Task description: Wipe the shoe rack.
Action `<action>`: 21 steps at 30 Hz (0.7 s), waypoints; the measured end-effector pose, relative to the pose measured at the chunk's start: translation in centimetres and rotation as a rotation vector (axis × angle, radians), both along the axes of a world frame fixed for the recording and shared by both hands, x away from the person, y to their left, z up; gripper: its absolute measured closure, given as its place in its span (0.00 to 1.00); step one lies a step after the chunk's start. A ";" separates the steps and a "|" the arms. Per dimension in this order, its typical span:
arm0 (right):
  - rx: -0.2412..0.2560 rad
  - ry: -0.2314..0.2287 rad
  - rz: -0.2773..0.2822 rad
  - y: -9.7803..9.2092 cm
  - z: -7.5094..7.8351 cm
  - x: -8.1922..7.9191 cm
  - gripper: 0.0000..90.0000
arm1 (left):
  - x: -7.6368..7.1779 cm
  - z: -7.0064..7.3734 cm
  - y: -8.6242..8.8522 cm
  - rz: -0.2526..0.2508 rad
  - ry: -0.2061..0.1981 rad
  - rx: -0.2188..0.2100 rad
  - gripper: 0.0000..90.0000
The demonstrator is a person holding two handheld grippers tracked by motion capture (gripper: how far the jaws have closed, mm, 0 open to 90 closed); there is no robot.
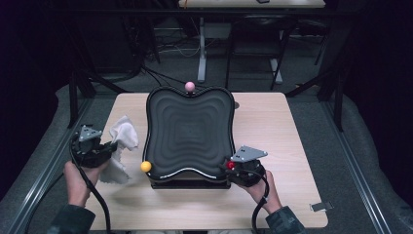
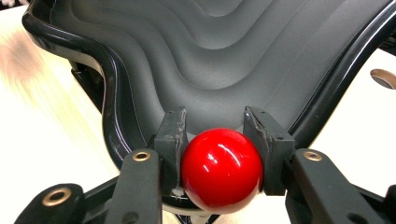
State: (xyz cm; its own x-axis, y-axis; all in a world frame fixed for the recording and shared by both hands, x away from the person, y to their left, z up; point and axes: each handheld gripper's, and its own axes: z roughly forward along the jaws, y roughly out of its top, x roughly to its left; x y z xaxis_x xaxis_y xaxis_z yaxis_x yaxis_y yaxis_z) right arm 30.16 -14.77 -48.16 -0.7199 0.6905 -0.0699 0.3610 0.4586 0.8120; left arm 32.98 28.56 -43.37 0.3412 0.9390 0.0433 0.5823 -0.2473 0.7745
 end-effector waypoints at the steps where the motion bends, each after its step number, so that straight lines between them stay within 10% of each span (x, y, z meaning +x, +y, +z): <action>1: -0.001 0.002 -0.003 0.0 0.0 0.0 0.66 | 0.0 0.5 -0.2 -0.006 -0.006 0.002 0.93; 21: -0.014 -0.004 0.009 -0.1 0.0 0.0 0.66 | 3.4 6.5 -6.5 -0.144 -0.104 0.069 0.93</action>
State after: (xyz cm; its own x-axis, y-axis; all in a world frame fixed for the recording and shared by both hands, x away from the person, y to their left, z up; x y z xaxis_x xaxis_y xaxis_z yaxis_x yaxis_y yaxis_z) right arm 30.14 -14.83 -48.15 -0.7259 0.6830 -0.0818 0.3539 0.4728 0.8070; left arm 36.41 22.05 -36.91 0.4621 0.8745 0.1476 0.4549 -0.3766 0.8070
